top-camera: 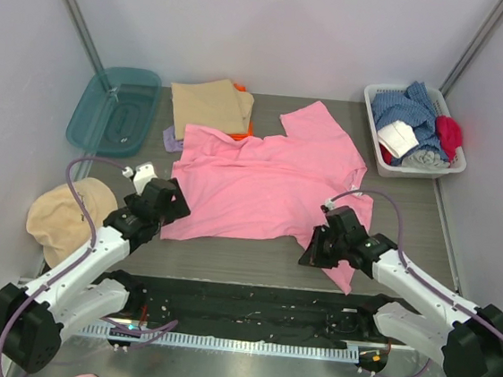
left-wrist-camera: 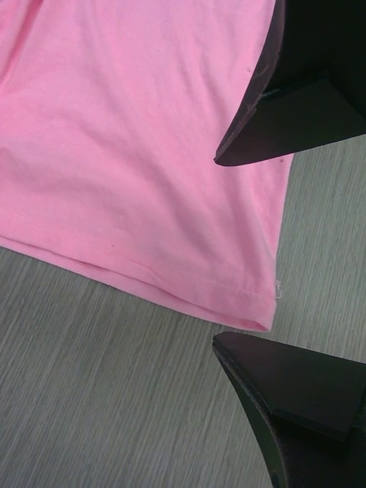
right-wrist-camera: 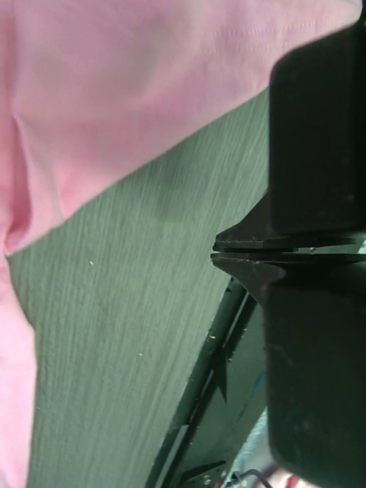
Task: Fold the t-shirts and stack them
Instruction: Flatten the tshirt out
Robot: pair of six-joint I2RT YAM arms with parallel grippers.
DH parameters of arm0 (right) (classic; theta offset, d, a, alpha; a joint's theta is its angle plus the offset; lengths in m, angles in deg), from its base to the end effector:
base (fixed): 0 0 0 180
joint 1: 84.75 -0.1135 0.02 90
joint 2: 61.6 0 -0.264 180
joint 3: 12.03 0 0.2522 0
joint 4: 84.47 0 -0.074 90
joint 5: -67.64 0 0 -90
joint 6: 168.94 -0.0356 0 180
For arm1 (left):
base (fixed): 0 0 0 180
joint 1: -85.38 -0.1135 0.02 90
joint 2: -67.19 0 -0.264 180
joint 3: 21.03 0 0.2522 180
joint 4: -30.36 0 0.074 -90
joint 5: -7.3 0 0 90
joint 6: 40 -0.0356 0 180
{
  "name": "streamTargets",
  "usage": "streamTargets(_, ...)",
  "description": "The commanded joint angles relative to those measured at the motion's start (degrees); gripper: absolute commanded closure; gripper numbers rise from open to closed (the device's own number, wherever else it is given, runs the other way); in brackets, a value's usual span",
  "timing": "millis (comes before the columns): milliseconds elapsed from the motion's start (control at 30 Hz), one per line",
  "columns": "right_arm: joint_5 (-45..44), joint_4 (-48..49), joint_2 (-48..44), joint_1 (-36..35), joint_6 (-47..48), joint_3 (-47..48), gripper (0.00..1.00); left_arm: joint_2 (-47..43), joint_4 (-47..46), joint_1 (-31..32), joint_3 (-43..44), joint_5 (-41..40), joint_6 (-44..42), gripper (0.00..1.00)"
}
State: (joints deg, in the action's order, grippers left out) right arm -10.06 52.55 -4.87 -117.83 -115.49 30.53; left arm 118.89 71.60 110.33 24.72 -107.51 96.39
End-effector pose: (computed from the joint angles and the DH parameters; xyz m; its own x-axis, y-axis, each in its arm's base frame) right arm 0.1456 0.1039 0.1811 -0.9407 0.0816 -0.3292 -0.0870 0.8801 0.4668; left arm 0.1690 -0.0622 0.2165 -0.5488 -0.4695 -0.6916 -0.3958 0.8747 -0.2797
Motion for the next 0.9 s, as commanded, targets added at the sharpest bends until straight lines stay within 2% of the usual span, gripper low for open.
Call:
streamTargets(0,3.9,-0.3,-0.3,-1.0,1.6,1.8,0.99,-1.7,0.6,0.1,-0.3,-0.2,1.0,0.04)
streamTargets(67,0.7,-1.4,-0.8,-1.4,1.2,2.4,0.98,-2.0,0.6,0.1,-0.3,-0.2,1.0,0.04)
streamTargets(100,-0.7,-1.4,-1.2,-1.3,1.0,2.7,0.76,-2.1,0.7,0.0,-0.3,-0.3,1.0,0.04)
streamTargets(133,-2.5,-1.5,-2.6,-1.4,0.6,2.9,0.65,-2.2,0.7,0.0,-0.3,-0.3,1.1,0.04)
streamTargets(167,-9.2,-2.9,-3.3,-1.4,-0.1,4.3,0.56,-2.4,0.9,0.0,-0.3,-0.4,1.1,0.04)
streamTargets(200,-12.0,-3.4,-4.0,-1.4,-1.5,5.2,0.37,-2.4,0.9,0.1,-0.3,-0.3,1.1,0.04)
streamTargets(267,-20.9,-3.5,-5.1,-1.4,-2.6,7.1,0.18,-2.6,1.0,0.0,-0.3,-0.5,1.1,0.04)
streamTargets(300,-23.9,-3.3,-4.9,-1.2,-3.0,7.5,0.15,-2.5,1.0,0.0,-0.3,-0.6,1.1,0.04)
streamTargets(400,-29.0,-1.2,-0.8,0.0,-2.3,8.9,0.13,-2.0,0.9,0.0,-0.2,-0.6,0.9,0.04)
streamTargets(533,-27.5,7.0,5.7,2.7,0.3,7.9,0.22,-1.5,0.9,0.0,0.4,-0.8,0.2,0.04)
streamTargets(567,-27.2,7.8,8.0,3.8,0.6,7.8,0.27,-1.5,1.0,0.0,0.4,-0.8,0.1,0.04)
streamTargets(667,-26.5,10.6,10.8,5.4,1.9,6.9,0.32,-1.9,1.2,0.0,0.4,-1.1,-0.1,0.04)
streamTargets(867,-25.7,12.9,12.6,7.1,3.1,5.3,0.35,-1.9,1.0,0.0,-0.3,-1.1,0.0,0.04)
